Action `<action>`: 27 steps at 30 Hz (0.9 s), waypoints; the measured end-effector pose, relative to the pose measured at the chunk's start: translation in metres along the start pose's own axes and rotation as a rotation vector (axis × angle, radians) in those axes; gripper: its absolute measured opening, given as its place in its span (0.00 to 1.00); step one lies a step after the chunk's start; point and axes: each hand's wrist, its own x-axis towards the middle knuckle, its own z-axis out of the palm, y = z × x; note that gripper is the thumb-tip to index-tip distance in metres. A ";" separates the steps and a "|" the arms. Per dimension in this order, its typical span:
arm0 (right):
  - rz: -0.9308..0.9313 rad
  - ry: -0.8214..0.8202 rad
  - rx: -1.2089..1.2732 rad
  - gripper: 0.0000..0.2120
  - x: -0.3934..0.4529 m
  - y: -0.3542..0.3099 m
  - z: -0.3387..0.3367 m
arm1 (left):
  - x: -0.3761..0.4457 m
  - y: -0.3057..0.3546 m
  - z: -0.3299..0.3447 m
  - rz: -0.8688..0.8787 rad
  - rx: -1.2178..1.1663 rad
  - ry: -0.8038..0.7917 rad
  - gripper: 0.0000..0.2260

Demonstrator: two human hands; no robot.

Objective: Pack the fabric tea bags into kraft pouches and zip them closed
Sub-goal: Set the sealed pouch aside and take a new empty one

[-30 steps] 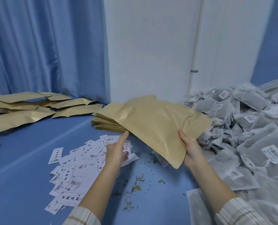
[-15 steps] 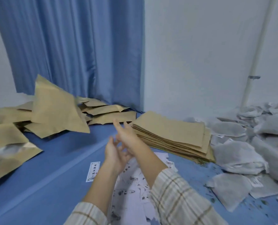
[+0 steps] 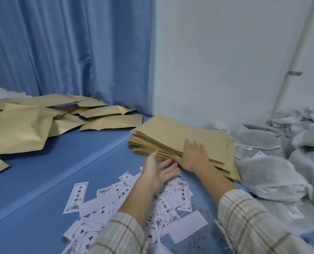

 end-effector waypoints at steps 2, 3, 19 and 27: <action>-0.018 0.047 -0.043 0.29 -0.009 0.002 -0.001 | 0.002 -0.005 0.003 -0.009 0.005 0.011 0.25; -0.068 0.119 -0.072 0.24 -0.016 0.002 -0.001 | 0.001 -0.008 0.004 -0.008 0.021 0.015 0.24; -0.481 0.604 -0.066 0.06 -0.146 0.012 -0.067 | -0.077 -0.018 0.031 0.417 0.153 0.119 0.13; -0.035 0.102 1.420 0.22 -0.196 0.000 -0.151 | -0.155 -0.031 0.034 1.164 0.932 0.262 0.33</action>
